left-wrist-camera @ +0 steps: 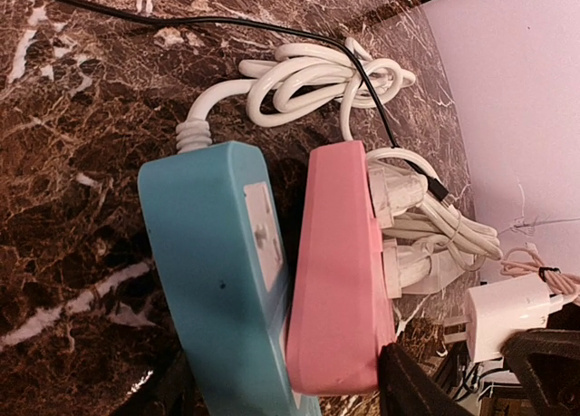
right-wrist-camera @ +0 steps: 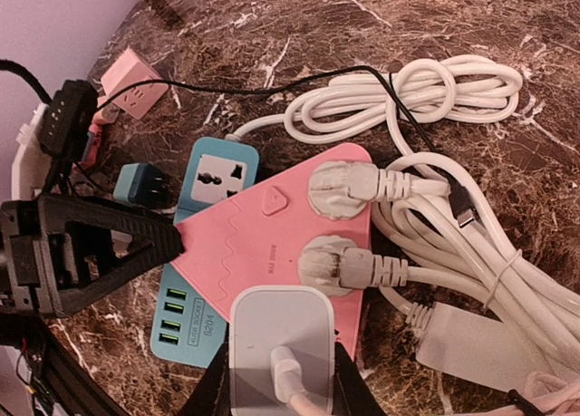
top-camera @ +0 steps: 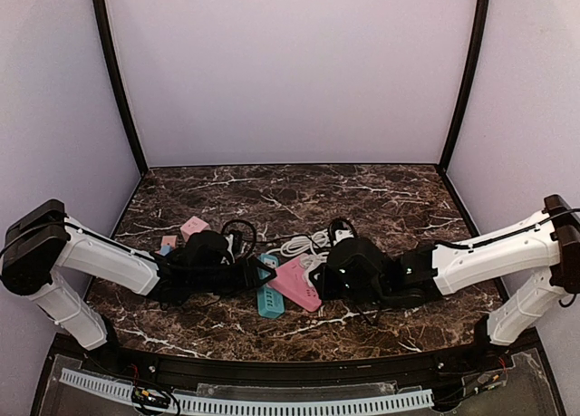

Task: Pull the plug off the socket
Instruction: Remove the plug from the socket.

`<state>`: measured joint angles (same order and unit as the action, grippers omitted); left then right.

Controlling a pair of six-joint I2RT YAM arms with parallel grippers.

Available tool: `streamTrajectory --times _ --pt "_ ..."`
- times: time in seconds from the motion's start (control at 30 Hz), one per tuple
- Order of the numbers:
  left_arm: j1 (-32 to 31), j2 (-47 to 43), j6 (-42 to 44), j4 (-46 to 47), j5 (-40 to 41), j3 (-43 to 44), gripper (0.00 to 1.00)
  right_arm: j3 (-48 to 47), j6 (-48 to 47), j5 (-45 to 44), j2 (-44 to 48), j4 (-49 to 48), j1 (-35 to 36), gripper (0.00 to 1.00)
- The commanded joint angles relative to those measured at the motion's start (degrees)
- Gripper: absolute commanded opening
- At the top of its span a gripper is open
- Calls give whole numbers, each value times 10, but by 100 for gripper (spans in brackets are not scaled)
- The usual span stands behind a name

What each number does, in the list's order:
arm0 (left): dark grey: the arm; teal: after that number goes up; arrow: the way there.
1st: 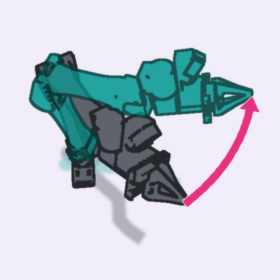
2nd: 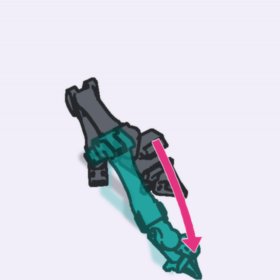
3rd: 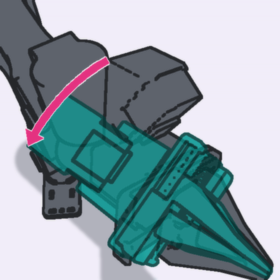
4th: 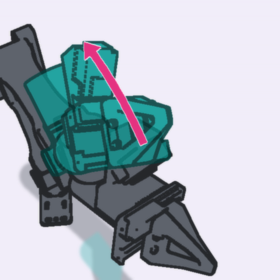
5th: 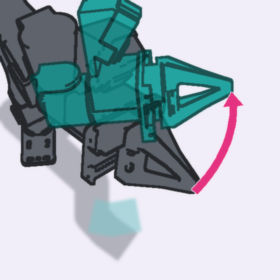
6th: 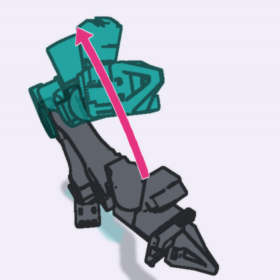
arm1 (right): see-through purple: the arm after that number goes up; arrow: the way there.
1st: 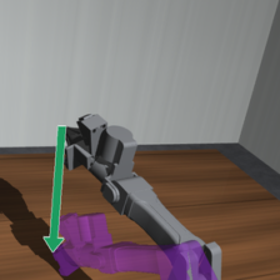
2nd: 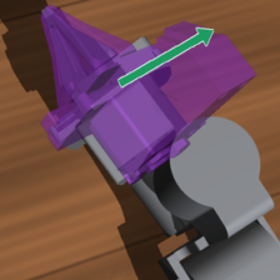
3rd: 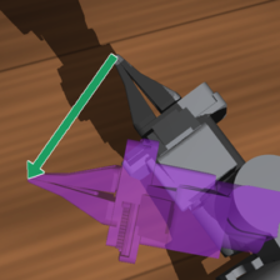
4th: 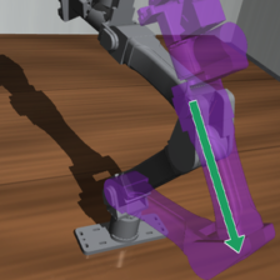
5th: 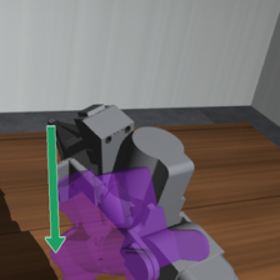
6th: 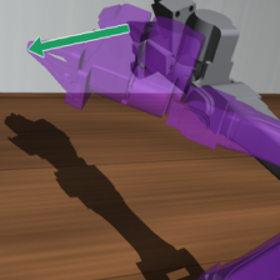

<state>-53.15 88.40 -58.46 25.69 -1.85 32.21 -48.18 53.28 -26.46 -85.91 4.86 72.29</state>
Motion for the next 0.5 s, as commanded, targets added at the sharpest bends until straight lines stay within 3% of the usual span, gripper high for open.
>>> streamTrajectory --times 0.0,0.3,0.47 --pt "2 11 48 -103 32 -17 56 21 11 28 21 -71 -12 0" --pt "2 9 52 -104 33 -17 56 18 4 29 17 -70 -11 0" --pt "2 -10 73 -107 39 -11 61 13 -51 15 43 -73 -5 0"
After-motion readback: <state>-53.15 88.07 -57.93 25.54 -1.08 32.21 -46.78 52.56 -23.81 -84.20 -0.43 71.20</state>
